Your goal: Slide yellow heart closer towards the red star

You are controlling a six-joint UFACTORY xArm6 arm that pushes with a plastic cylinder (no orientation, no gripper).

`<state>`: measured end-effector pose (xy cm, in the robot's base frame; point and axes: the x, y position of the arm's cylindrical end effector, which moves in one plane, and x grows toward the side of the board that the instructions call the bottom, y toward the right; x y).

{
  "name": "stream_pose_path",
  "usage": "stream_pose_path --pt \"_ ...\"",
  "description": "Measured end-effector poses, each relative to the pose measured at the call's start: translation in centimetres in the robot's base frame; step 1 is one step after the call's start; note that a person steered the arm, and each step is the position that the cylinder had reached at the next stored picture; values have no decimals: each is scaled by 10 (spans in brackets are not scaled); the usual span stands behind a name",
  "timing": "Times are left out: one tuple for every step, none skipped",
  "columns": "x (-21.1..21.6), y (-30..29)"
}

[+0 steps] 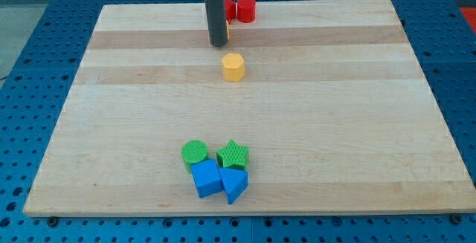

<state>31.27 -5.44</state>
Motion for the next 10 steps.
stream_pose_path --pt "9 0" --pt "-7 -3" --pt "-14 -3" --pt "-16 -3" --pt "-19 -3" --pt "-19 -3" --pt "-20 -5" --pt "-27 -5" --pt "-27 -4" --pt "-12 -6"
